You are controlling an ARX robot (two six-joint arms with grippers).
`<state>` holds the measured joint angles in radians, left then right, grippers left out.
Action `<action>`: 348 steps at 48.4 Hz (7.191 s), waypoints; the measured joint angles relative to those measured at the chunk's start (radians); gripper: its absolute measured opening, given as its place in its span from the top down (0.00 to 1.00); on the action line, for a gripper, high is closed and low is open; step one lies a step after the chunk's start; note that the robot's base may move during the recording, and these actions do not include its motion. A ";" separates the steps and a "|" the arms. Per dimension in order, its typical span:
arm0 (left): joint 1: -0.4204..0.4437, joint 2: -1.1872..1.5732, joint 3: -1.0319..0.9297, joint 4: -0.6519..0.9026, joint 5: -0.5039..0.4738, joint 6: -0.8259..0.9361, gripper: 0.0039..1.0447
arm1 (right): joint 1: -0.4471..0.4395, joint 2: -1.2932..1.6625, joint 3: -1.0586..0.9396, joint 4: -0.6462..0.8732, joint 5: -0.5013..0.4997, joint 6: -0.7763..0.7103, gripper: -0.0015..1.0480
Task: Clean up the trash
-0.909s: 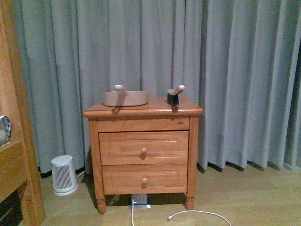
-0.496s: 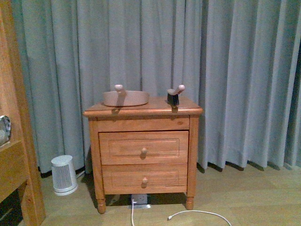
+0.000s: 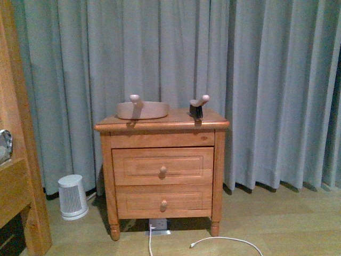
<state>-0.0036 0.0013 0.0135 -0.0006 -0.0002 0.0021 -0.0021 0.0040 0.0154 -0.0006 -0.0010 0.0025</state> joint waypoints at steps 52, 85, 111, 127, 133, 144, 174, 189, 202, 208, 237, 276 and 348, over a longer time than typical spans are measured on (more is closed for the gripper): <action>0.000 0.001 0.000 0.000 0.000 0.000 0.07 | 0.000 0.000 0.000 0.000 -0.002 0.000 0.07; 0.000 0.000 0.000 0.000 0.000 0.000 0.07 | 0.000 0.000 0.000 0.000 0.000 0.000 0.07; 0.000 0.000 0.000 0.000 0.000 0.000 0.07 | 0.000 0.000 0.000 0.000 0.000 0.000 0.07; -0.053 0.251 0.069 -0.103 -0.123 -0.051 0.07 | 0.000 0.000 0.000 0.000 0.000 0.000 0.07; -0.106 0.561 0.199 0.125 -0.131 0.011 0.07 | 0.000 0.000 0.000 0.000 0.000 0.000 0.07; -0.213 1.023 0.563 0.238 -0.187 0.161 0.07 | 0.000 0.000 0.000 0.000 0.000 0.000 0.07; -0.372 1.715 1.297 -0.037 -0.237 0.118 0.07 | 0.000 0.000 0.000 0.000 0.000 0.000 0.07; -0.363 1.886 1.427 -0.183 -0.255 0.036 0.07 | 0.000 0.000 0.000 0.000 0.000 0.000 0.07; -0.381 1.968 1.510 -0.221 -0.274 0.023 0.07 | 0.000 0.000 0.000 0.000 0.000 0.000 0.07; -0.377 2.020 1.552 -0.233 -0.290 0.024 0.07 | 0.000 0.000 0.000 0.000 0.000 0.000 0.07; -0.338 2.103 1.587 -0.239 -0.299 0.024 0.07 | 0.000 0.000 0.000 0.000 0.000 0.000 0.07; -0.320 2.128 1.560 -0.213 -0.302 0.021 0.12 | 0.000 0.000 0.000 0.000 0.000 0.000 0.07; -0.157 1.276 0.953 0.271 -0.074 0.206 0.73 | 0.000 0.000 0.000 0.000 0.000 0.000 0.07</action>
<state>-0.1604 1.2774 0.9661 0.2707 -0.0746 0.2081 -0.0017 0.0036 0.0154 -0.0006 -0.0006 0.0025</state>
